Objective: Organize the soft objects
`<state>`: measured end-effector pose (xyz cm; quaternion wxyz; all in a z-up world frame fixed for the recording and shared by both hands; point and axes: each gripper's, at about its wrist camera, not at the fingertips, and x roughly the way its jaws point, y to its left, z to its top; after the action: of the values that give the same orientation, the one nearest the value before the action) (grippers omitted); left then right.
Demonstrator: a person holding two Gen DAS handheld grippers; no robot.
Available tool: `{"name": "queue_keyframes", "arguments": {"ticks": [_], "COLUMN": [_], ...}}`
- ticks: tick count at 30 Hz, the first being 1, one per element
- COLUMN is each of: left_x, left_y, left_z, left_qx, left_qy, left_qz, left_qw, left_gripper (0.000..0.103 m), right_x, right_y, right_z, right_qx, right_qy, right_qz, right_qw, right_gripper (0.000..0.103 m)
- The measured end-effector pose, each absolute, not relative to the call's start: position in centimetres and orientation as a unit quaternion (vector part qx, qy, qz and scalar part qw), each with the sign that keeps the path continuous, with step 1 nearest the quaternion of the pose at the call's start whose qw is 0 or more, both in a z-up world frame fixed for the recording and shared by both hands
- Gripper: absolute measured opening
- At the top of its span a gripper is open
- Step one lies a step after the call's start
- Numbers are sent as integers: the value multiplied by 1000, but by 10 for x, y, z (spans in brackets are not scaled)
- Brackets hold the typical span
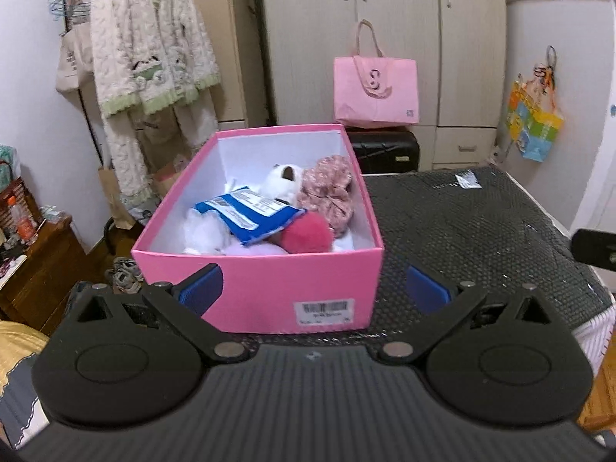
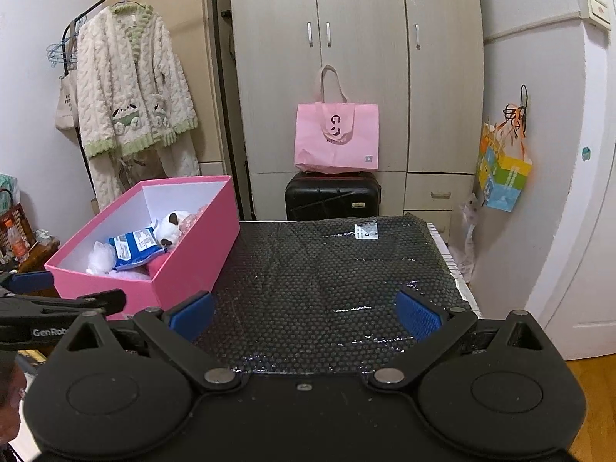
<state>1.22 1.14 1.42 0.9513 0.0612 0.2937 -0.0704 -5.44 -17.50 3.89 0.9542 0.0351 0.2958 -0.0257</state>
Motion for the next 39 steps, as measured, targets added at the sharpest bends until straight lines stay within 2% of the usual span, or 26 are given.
{"name": "queue_keyframes", "arguments": {"ticks": [14,39], "left_x": [-16,-17], "left_y": [11,16], "left_z": [23,16], "left_qx": [88,71], "left_qy": [255,257], "left_qz": [-50,-35], "left_qw": [962,963], "left_gripper": [103,103], "right_x": [-65,-67], "right_y": [-166,-163], "right_z": [37,32], "right_qx": [19,12], "right_qy": [295,296], "right_qz": [-28,-31], "right_qw": [955,955], "right_gripper": [102,102]}}
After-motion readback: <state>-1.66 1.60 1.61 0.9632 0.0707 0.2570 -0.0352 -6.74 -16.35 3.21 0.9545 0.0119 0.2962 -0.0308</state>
